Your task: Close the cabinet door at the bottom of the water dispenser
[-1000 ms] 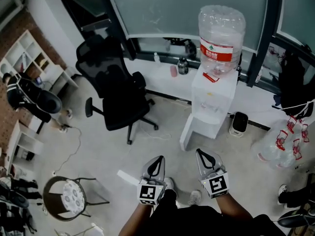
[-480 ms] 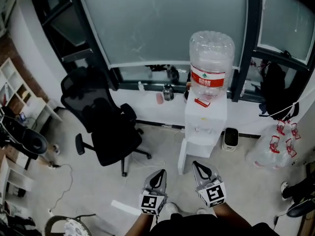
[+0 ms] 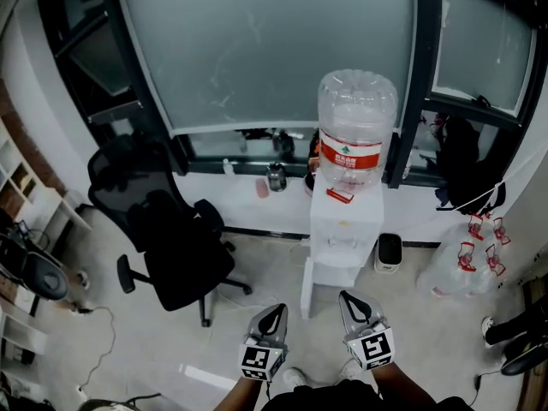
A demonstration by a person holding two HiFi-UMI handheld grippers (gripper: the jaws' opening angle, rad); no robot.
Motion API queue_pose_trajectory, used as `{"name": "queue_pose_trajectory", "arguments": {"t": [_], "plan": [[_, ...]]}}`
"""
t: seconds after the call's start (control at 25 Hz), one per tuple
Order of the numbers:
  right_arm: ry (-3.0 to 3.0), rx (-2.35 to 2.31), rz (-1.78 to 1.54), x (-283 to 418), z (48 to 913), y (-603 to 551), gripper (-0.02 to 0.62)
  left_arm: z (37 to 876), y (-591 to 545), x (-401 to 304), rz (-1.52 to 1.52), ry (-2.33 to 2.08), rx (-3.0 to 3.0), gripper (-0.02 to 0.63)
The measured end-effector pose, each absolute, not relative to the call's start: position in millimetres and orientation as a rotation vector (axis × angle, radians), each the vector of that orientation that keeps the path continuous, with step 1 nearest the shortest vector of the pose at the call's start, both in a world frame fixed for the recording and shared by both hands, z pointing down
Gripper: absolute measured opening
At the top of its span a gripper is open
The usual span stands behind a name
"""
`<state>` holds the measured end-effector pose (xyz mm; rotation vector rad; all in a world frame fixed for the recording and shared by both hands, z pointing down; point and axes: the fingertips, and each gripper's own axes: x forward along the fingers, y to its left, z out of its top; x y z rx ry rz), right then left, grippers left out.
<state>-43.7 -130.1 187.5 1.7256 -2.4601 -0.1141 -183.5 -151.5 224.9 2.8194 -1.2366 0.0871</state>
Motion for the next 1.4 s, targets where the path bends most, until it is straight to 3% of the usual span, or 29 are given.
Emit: {"name": "queue_pose_trajectory", "arguments": {"t": [0.68,1.0,1.4], "plan": [[-2.401,1.623,-0.110,3,241,-159,0.003,293,-180,-150,0.248,-1.252,2.724,0.018],[-2.346,1.615,-0.019,25,333,-166,0.003,386,-203,-139,0.220,-1.251,2.606,0.018],[-2.330,1.528,-0.024,24,506,-193,0.003,564,-225,-136,0.267,-1.317,2.580,0.018]]}}
